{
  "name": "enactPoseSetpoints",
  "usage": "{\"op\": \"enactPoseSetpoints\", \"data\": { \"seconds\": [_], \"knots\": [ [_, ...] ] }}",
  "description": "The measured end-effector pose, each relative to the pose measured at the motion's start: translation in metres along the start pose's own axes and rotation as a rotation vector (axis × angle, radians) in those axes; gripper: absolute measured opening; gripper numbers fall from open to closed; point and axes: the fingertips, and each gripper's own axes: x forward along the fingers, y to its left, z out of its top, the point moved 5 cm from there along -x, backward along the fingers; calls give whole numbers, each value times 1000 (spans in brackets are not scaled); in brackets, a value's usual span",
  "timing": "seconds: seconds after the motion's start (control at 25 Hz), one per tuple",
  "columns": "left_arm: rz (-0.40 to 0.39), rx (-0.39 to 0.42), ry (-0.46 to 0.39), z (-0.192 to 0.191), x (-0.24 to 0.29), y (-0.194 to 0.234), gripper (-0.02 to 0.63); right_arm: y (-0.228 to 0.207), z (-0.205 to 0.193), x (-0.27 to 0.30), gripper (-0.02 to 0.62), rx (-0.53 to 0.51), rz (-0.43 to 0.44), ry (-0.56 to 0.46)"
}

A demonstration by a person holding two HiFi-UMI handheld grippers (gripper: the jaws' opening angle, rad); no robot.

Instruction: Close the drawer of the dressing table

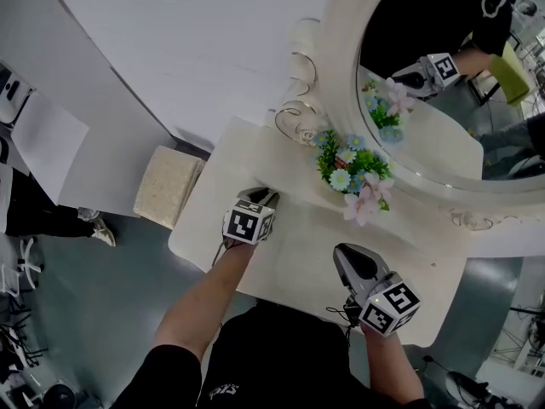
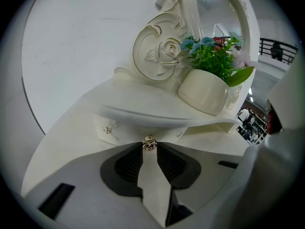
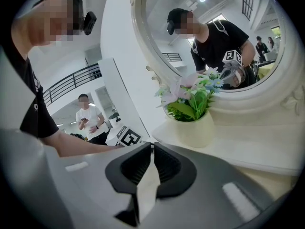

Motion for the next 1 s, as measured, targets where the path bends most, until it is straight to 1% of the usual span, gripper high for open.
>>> {"op": "enactPoseSetpoints", "data": {
  "seconds": [0.28,0.52,0.6,0.72,1.0],
  "knots": [
    [21,57,0,0,-5,-4,104,6,2,-2,32,-10,6,-16],
    [42,78,-17,4,-30,-4,107,19,15,-1,32,-43,33,-30],
    [45,72,-29,4,-42,-6,106,27,20,0,32,-53,45,-37],
    [46,58,-57,5,-60,-9,106,38,30,3,32,-77,66,-47],
    [66,42,-167,20,-112,-13,100,48,43,14,31,-118,118,-54]
  ]
}}
